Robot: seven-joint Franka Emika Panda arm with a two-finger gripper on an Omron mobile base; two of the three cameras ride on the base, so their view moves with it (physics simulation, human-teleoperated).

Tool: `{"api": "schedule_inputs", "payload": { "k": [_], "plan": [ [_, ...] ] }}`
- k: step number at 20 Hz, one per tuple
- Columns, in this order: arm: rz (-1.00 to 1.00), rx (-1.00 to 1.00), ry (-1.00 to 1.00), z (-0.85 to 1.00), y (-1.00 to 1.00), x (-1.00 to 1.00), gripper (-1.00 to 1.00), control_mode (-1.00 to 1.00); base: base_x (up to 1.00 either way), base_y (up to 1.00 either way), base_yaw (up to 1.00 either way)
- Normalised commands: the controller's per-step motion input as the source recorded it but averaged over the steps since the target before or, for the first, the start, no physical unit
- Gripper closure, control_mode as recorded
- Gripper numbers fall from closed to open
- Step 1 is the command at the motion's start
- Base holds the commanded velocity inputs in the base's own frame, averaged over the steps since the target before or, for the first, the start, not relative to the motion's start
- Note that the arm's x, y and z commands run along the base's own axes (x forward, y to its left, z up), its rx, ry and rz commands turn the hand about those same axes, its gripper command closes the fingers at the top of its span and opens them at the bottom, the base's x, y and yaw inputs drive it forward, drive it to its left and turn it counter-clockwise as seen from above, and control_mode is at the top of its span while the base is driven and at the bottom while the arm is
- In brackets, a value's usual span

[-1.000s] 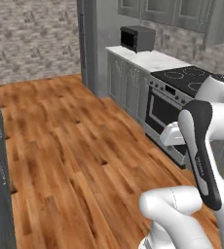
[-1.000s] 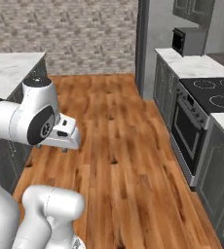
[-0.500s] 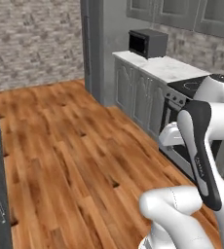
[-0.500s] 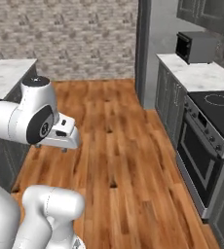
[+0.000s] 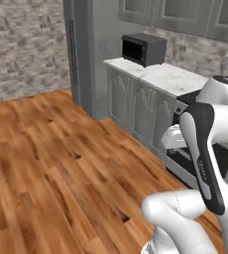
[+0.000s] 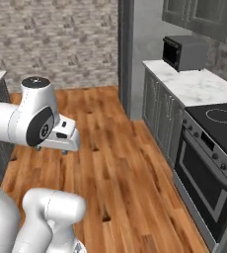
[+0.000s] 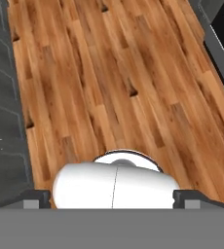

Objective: Move the hot dog bun to the plate on the dining table and place the condiment next to that plate. Then navigate to the fridge and take the sausage and place it on the plate as well.

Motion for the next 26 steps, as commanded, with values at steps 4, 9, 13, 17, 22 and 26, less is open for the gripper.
{"api": "schedule_inputs", "payload": {
  "k": [4, 9, 13, 17, 22, 26],
  "plan": [
    [0.0, 0.0, 0.0, 0.0, 0.0, 0.0, -1.0, 1.0, 1.0, 0.51, -0.37],
    [0.0, 0.0, 0.0, 0.0, 0.0, 0.0, -1.0, 1.0, 1.0, 0.69, -0.36],
    [0.0, 0.0, 0.0, 0.0, 0.0, 0.0, -1.0, 1.0, 1.0, 0.82, -0.35],
    [0.0, 0.0, 0.0, 0.0, 0.0, 0.0, -1.0, 1.0, 1.0, 0.86, -0.31],
    [0.0, 0.0, 0.0, 0.0, 0.0, 0.0, -1.0, 1.0, 1.0, 0.95, -0.31],
    [0.0, 0.0, 0.0, 0.0, 0.0, 0.0, -1.0, 1.0, 0.98, 0.94, -0.31]
  ]
}}
